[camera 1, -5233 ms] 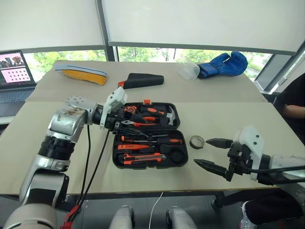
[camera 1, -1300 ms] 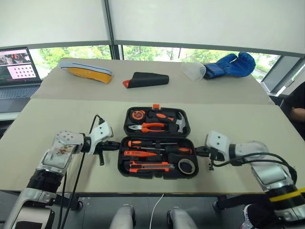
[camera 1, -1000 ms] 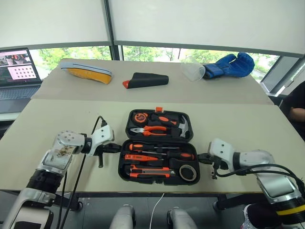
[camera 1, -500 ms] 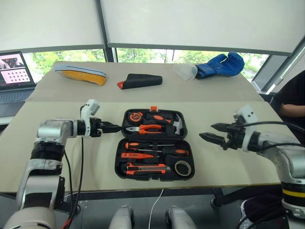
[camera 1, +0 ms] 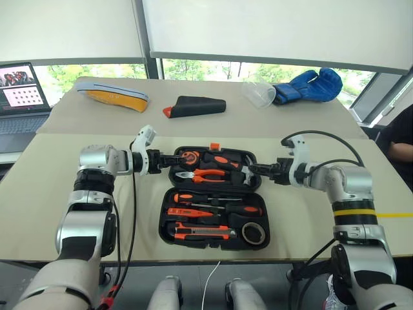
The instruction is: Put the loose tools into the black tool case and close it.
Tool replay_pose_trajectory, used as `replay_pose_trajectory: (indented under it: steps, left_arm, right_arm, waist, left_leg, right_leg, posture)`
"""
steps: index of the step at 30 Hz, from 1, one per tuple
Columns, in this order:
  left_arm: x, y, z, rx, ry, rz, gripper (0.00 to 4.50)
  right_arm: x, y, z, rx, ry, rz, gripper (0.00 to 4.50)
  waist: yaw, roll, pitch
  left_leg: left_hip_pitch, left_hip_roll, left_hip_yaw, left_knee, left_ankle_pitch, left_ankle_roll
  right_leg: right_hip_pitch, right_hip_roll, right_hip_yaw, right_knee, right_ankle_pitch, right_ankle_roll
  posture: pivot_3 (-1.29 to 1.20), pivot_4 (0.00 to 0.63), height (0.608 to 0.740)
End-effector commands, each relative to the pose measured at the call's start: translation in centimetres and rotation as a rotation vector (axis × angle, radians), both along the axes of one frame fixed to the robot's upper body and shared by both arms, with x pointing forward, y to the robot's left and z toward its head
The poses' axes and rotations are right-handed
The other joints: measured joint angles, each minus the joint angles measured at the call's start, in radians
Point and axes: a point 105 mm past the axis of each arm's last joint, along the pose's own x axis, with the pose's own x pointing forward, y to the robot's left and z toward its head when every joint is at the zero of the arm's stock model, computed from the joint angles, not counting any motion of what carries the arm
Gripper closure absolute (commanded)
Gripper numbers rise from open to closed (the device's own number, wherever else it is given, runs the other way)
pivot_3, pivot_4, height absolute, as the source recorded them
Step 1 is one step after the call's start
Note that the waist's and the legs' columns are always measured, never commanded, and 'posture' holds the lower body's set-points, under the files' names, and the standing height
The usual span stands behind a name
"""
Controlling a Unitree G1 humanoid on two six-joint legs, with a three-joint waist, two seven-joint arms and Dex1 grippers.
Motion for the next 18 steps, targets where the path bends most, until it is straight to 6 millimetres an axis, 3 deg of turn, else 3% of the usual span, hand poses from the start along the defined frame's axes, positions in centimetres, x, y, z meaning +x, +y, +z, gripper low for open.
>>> replay_pose_trajectory:
  steps: [1,5,7,8,15,18]
  left_arm:
    - [0.1,-0.4,1.3,-0.03,-0.041,-0.024,2.55]
    - [0.1,-0.2,1.3,-0.027,-0.044,-0.022,3.98]
    - [0.0,-0.2,1.2,-0.024,-0.046,-0.025,4.5]
    - [0.0,-0.3,1.1,-0.021,-0.047,-0.028,4.5]
    - [-0.1,-0.4,0.3,0.02,-0.05,-0.036,4.5]
    - [0.2,-0.8,0.9,0.028,-0.144,-0.055,4.5]
  right_arm:
    - [0.5,0.1,1.4,-0.001,-0.059,0.003,2.11]
    - [-0.1,0.3,1.3,-0.026,-0.068,0.034,3.47]
    - [-0.5,0.5,1.0,-0.055,-0.07,0.062,4.12]
    - [-0.7,0.6,0.9,-0.061,-0.068,0.07,4.37]
    - [-0.8,0.8,0.8,-0.116,-0.092,0.083,4.47]
    - [0.0,1.0,2.5,-0.152,-0.218,0.078,4.47]
  waist:
    - [-0.001,0.0,0.0]
    - [0.0,0.0,0.0]
    - [0.001,0.0,0.0]
    - [0.0,0.0,0.0]
    - [-0.001,0.0,0.0]
    - [-0.002,0.0,0.0]
  left_leg:
    - [0.0,0.0,0.0,0.0,0.0,0.0]
    - [0.0,0.0,0.0,0.0,0.0,0.0]
    - [0.0,0.0,0.0,0.0,0.0,0.0]
    - [0.0,0.0,-0.001,0.0,0.0,0.0]
    - [0.0,0.0,-0.001,0.0,0.0,0.0]
    - [0.0,0.0,-0.001,0.0,0.0,0.0]
  right_leg:
    - [0.0,0.0,0.0,0.0,0.0,0.0]
    - [0.0,0.0,0.0,0.0,0.0,0.0]
    - [0.0,0.0,0.0,0.0,0.0,0.0]
    - [0.0,0.0,0.0,0.0,0.0,0.0]
    - [0.0,0.0,0.0,0.001,0.0,0.0]
    - [0.001,0.0,0.0,0.0,0.0,0.0]
  posture:
    - [0.0,0.15,0.74]
    - [0.0,0.15,0.74]
    - [0.0,0.15,0.74]
    - [0.0,0.15,0.74]
    - [0.0,0.15,0.74]
    - [0.0,0.15,0.74]
